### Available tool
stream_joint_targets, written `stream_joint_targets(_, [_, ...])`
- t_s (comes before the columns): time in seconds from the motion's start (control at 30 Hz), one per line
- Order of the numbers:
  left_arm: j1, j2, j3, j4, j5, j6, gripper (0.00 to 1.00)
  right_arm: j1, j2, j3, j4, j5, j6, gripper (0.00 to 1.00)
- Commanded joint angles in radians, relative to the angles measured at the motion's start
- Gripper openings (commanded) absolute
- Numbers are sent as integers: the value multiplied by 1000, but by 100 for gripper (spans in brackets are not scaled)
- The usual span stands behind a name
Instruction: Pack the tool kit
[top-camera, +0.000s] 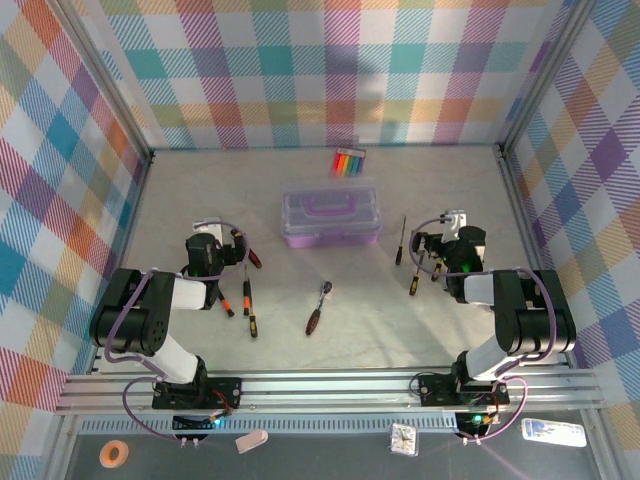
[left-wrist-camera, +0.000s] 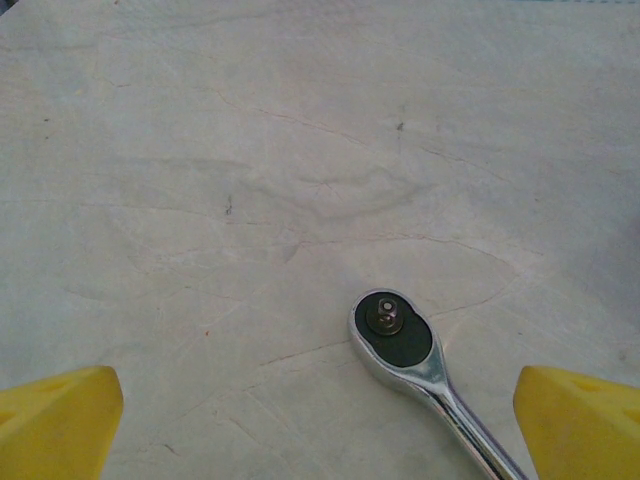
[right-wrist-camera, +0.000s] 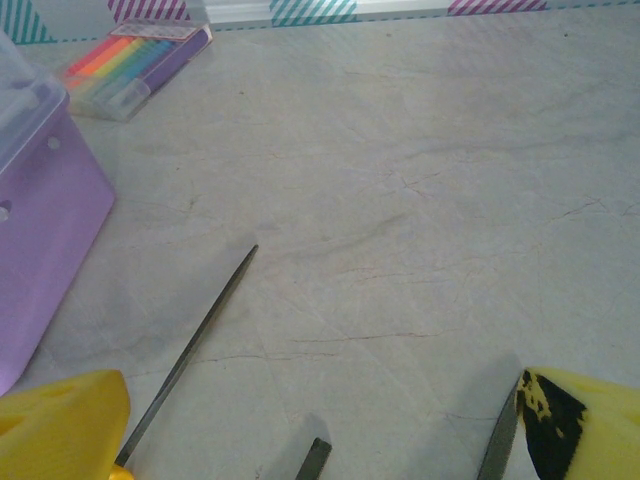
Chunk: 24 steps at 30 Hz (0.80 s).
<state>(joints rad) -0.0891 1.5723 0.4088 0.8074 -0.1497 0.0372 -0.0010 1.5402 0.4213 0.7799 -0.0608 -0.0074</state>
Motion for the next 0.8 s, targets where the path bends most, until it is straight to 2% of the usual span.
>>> stream_joint_targets(0.0, [11,-112,44,-111,-7,-17,100,0,-54,60,-123,21,13,99])
stream_joint_targets(0.1, [9,-265,112,-312,1,-17,100,35,-151,145,-339,69,-9,99])
stream_joint_targets(0.17, [9,-366,154,-403,10,-26,100,86,-233,185,-451,150,-9,99])
stream_joint_targets(0.27, [6,-464,279,-594,38,-52,100,168,-337,335,-745,248,65,99])
stream_joint_targets(0.37, [4,-495,411,-776,71,-80,100,184,-381,450,-959,275,215,99])
stream_joint_targets(0.47, [5,-529,444,-802,89,-109,100,183,-438,441,-957,255,302,99])
stream_joint_targets(0.53, [5,-562,439,-758,122,-171,100,183,-485,438,-934,180,331,99])
stream_joint_targets(0.6, [5,-585,466,-754,119,-338,100,182,-540,409,-891,161,460,99])
stream_joint_targets(0.67, [5,-588,509,-857,40,-537,100,179,-596,374,-933,230,650,99])
stream_joint_targets(0.73, [8,-572,514,-864,-6,-602,100,156,-625,325,-867,89,601,99])
stream_joint_targets(0.77, [12,-554,503,-816,34,-576,100,157,-623,326,-882,69,600,99])
